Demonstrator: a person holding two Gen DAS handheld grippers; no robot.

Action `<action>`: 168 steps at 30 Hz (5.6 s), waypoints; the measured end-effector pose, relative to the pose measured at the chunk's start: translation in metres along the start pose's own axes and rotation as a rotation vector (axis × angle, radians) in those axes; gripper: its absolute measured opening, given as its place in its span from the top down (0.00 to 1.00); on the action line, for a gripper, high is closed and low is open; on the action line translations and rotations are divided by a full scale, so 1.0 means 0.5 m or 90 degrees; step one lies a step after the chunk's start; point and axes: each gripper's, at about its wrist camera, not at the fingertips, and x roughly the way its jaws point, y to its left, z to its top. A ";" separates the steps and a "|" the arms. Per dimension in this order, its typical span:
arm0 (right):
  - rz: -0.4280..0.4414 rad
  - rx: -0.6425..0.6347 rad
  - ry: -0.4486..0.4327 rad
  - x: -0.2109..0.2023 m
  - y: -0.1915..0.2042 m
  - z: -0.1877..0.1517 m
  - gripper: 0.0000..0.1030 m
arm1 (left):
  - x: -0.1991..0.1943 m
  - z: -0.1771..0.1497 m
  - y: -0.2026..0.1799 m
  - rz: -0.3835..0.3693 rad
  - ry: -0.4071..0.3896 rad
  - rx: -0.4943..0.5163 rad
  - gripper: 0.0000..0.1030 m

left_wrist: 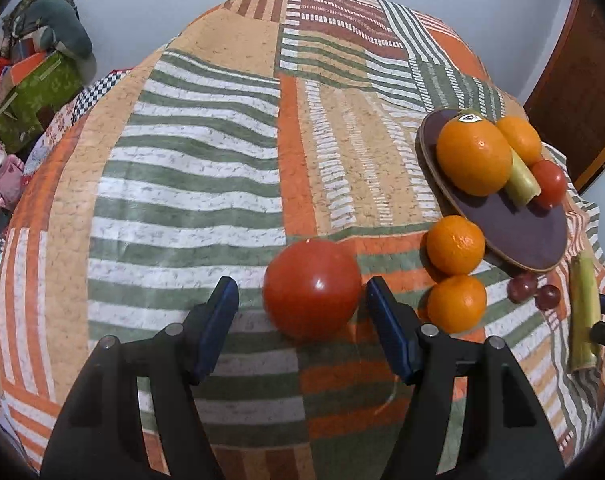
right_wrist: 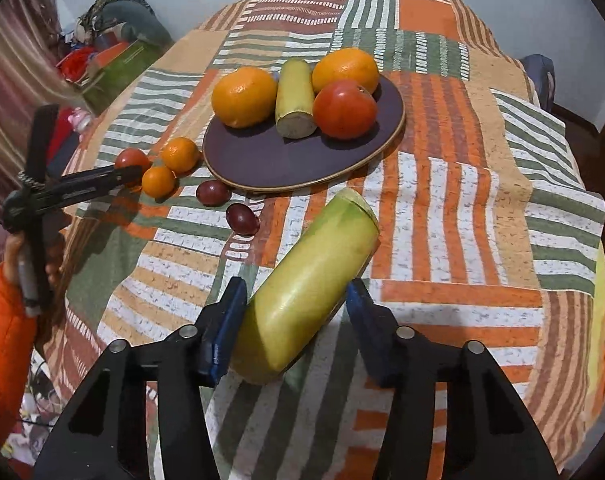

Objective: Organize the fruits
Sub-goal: 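Grasp a second red tomato with the left tool while the right tool grasps the yellow corn cob, then carry the tomato and corn cob over the purple plate with both tools, then lower the tomato and corn cob onto the plate and open both tools, then grasp a small orange with the left tool while the right tool grasps another small orange, then carry both small oranges onto the plate and open both tools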

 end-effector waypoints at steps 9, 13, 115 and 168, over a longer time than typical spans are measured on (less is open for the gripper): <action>-0.052 0.025 -0.026 0.068 0.024 0.024 0.40 | -0.018 -0.009 -0.006 0.001 -0.006 0.005 0.56; -0.065 0.017 -0.029 0.071 0.019 0.031 0.47 | -0.058 -0.029 -0.013 0.002 -0.022 0.017 0.56; -0.005 -0.103 -0.120 0.027 0.096 0.126 0.59 | -0.030 -0.028 -0.152 -0.062 0.018 0.086 0.46; -0.022 -0.076 -0.178 -0.047 0.057 0.161 0.67 | -0.153 -0.004 -0.150 -0.108 -0.087 0.074 0.67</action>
